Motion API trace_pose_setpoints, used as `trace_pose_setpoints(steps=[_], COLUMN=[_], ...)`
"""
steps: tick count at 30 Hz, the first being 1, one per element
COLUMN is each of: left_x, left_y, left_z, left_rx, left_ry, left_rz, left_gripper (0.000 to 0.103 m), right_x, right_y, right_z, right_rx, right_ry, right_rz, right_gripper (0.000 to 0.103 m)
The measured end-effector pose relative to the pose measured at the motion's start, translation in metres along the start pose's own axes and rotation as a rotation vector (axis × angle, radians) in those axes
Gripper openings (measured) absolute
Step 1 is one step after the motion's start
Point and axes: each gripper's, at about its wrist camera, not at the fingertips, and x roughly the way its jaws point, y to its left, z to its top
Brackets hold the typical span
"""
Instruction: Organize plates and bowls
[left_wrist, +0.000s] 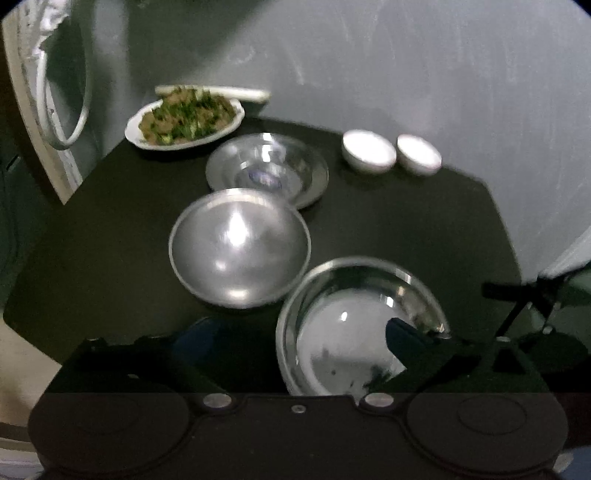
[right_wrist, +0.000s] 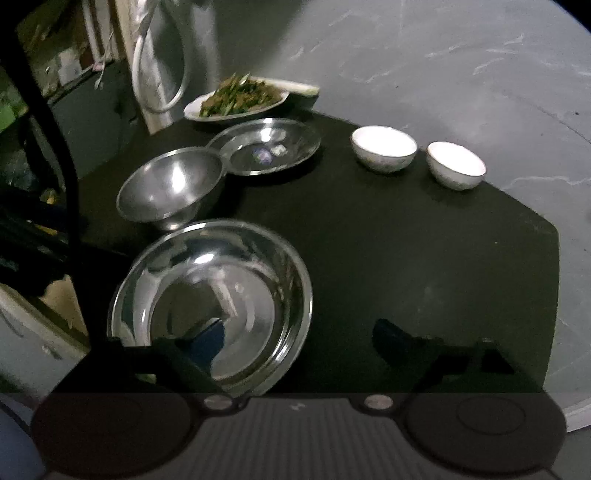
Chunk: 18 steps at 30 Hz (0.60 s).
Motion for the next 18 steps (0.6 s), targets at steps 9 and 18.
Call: trace_pose_setpoints(steps=[9, 18], left_x=[0.001, 0.04], left_y=[0.043, 0.093], left_z=[0.033, 0.077], left_rx=[-0.095, -0.157], left_ry=[-0.089, -0.067], left_rz=[0.012, 0.137], left_gripper=[0.102, 0.102], right_x=[-0.003, 0.018], right_y=[-0.011, -0.026], right_z=[0.008, 0.029], right_rx=[0.102, 0.182], right_ry=[-0.078, -0.072], right_rz=[-0.002, -0.005], right_gripper=[0.103, 0.103])
